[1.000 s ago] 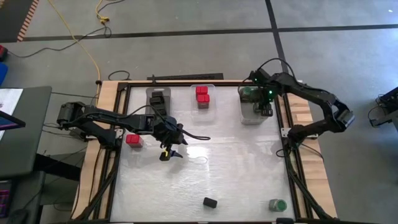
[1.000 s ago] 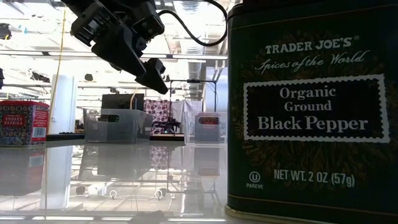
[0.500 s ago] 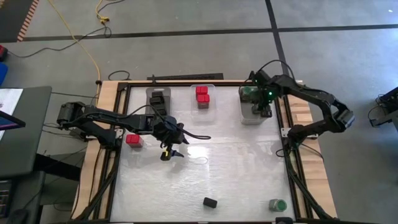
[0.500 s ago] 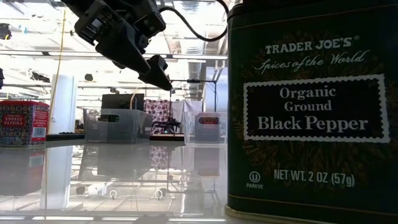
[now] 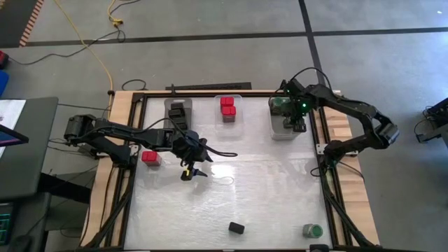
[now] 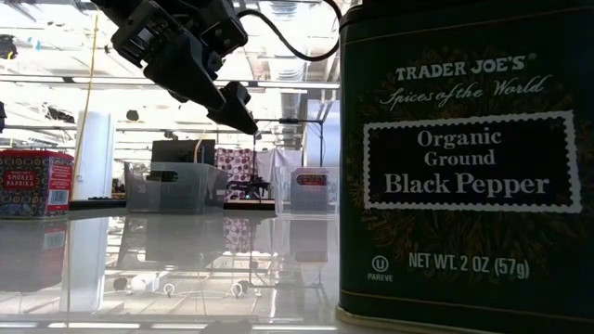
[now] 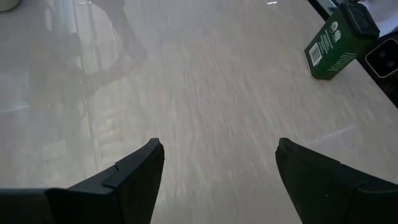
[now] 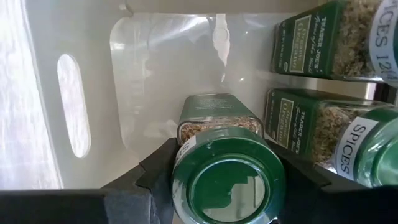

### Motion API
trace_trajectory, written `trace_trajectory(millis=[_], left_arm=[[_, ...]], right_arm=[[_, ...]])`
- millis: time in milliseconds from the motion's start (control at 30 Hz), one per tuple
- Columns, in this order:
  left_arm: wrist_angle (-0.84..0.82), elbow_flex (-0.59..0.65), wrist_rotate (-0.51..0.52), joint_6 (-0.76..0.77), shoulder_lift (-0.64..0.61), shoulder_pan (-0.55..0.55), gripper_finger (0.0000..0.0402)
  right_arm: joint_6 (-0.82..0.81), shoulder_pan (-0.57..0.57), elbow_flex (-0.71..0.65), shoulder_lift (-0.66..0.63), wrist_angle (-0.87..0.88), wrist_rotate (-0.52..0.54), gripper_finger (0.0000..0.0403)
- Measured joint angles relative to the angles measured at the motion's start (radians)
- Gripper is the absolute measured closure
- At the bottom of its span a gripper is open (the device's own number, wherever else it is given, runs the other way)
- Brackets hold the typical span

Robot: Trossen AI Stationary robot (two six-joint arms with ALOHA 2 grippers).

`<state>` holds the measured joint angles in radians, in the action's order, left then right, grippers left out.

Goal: Sort spices by type
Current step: Put the green seasoning bottle into the gray bin

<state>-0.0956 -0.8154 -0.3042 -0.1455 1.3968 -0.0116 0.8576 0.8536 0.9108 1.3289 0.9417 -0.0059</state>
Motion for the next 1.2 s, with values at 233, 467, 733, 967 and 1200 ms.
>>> trace_trajectory(millis=[233,467,733,967,1200], left_arm=[[0.000,0.000,0.000,0.000,0.000,0.000,0.0104],[0.000,0.000,0.001,-0.009,0.000,0.000,0.0104],[0.041,0.000,0.002,-0.029,0.000,0.000,0.0104],[0.042,0.000,0.002,-0.028,0.000,0.000,0.0104],[0.042,0.000,0.002,-0.026,0.000,0.000,0.0104]], right_arm=[[0.005,0.000,0.000,0.000,0.000,0.000,0.0179],[0.008,0.000,0.000,0.000,0.006,0.001,0.0174],[0.008,0.000,0.000,0.000,0.006,0.002,0.0173],[0.008,0.000,0.000,0.000,0.006,0.005,0.0173],[0.013,0.000,0.000,0.000,0.006,0.005,0.0173]])
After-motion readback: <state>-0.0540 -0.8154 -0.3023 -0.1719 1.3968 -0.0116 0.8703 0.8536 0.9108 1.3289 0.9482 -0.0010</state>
